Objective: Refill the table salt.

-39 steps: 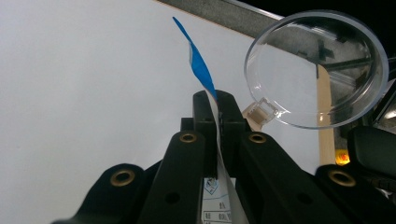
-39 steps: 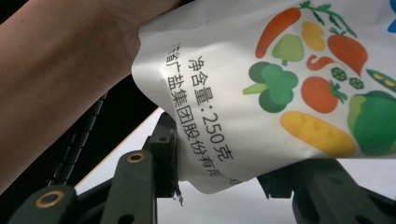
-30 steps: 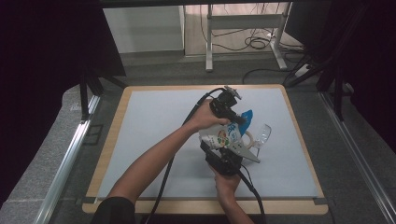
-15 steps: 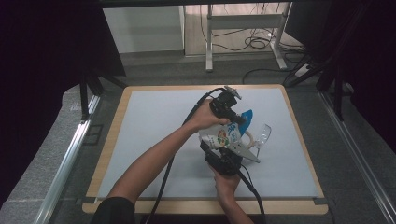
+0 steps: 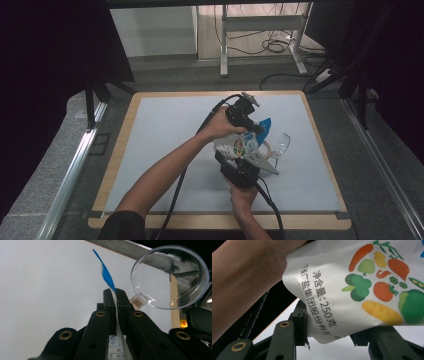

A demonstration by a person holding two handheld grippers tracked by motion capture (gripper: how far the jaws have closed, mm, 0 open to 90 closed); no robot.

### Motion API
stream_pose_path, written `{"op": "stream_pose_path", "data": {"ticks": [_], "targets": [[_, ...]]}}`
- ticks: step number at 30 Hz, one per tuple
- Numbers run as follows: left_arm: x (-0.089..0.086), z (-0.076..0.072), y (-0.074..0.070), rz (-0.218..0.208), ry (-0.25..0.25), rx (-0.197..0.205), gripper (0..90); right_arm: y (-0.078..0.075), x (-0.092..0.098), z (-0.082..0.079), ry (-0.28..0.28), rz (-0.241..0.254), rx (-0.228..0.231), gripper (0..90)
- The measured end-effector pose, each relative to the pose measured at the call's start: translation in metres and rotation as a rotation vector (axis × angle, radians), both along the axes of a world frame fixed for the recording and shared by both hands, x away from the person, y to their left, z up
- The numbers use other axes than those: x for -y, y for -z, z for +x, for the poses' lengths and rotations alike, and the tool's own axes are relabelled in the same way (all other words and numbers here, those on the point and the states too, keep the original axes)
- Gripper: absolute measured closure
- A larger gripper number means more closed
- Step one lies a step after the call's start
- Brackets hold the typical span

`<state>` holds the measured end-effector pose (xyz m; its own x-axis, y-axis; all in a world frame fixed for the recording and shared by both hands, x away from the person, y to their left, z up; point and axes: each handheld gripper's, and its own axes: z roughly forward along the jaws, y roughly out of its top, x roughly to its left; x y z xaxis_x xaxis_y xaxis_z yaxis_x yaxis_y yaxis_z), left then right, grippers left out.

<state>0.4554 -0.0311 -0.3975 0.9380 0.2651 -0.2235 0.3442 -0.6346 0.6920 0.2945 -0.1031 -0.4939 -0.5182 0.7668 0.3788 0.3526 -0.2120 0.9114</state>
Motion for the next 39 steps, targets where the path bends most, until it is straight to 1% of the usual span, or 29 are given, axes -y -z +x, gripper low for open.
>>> {"op": "stream_pose_path", "data": {"ticks": [20, 24, 34, 39], "targets": [[0.0024, 0.001, 0.0015, 0.003, 0.005, -0.003, 89.6, 0.0018, 0.0016, 0.0006, 0.004, 0.012, -0.004, 57.1], [0.0023, 0.0005, 0.0008, 0.0, 0.008, -0.003, 89.6, 0.0015, 0.0012, 0.0001, 0.009, 0.007, 0.003, 57.2], [0.0019, 0.0005, 0.0017, 0.001, 0.006, -0.005, 89.6, 0.002, 0.0016, 0.0003, 0.004, 0.001, 0.0, 57.2], [0.0026, 0.0009, 0.0017, 0.004, 0.011, -0.006, 89.6, 0.0016, 0.0018, -0.0001, 0.003, 0.011, -0.007, 57.2]]}}
